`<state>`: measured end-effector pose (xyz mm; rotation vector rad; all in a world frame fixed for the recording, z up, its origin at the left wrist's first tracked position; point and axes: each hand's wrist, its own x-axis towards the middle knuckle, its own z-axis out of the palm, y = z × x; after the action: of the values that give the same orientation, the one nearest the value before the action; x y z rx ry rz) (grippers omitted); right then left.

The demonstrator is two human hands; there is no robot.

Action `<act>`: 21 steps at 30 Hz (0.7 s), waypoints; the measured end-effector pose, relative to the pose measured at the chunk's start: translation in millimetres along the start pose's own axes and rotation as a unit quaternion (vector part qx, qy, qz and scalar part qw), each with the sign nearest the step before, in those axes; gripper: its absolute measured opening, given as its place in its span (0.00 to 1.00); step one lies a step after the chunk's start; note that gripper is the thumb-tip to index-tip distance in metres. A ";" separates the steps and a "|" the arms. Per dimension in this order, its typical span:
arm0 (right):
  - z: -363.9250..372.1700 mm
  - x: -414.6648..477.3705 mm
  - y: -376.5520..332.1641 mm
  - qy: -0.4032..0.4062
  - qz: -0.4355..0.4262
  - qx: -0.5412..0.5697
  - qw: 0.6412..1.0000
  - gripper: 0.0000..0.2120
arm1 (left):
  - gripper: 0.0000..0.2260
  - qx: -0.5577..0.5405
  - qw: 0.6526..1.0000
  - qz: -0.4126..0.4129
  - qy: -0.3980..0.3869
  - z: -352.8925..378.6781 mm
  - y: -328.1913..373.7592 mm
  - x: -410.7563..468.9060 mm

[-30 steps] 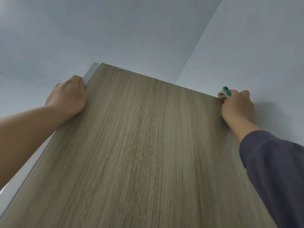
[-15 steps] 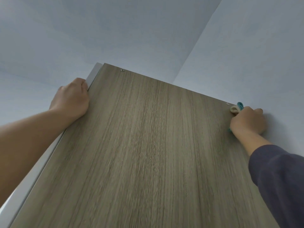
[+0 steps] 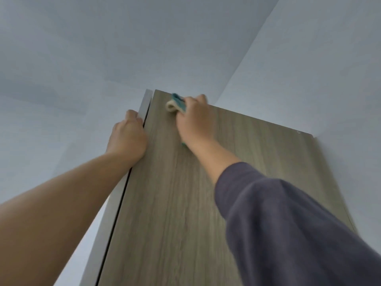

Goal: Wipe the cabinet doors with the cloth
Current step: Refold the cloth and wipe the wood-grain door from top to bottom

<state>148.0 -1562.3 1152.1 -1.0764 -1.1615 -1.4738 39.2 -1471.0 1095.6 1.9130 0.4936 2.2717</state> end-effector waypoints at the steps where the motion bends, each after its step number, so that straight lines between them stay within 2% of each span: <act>1: 8.7 -2.9 -20.8 -0.013 -0.023 0.012 1.000 0.14 | 0.12 -0.005 1.000 0.002 -0.006 -0.2 -2.9 0.0; 4: 20.0 -13.5 -57.1 -0.045 -0.071 0.032 0.996 0.17 | 0.14 -0.023 0.999 0.018 -0.016 -3.0 -11.6 -2.8; 7: 15.1 -17.2 -50.4 -0.073 -0.088 0.044 0.992 0.20 | 0.15 -0.039 0.999 0.021 -0.015 -4.1 -15.9 -5.5; 14: -9.9 -29.9 11.2 -0.016 -0.074 -0.060 0.995 0.22 | 0.17 -0.034 0.999 0.011 -0.021 -2.7 -19.8 -20.2; 17: -19.0 -31.9 31.9 0.001 -0.049 -0.083 0.995 0.23 | 0.15 -0.024 0.999 0.018 -0.024 -3.3 -20.1 -32.4; 21: -26.7 -28.3 52.3 0.038 0.055 -0.075 0.995 0.21 | 0.17 -0.012 0.999 0.030 -0.008 -3.5 -21.6 -41.2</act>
<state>202.0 -1590.1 1128.4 -1.1566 -0.9348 -1.5197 41.2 -1463.9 1049.5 1.9584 0.4105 2.2856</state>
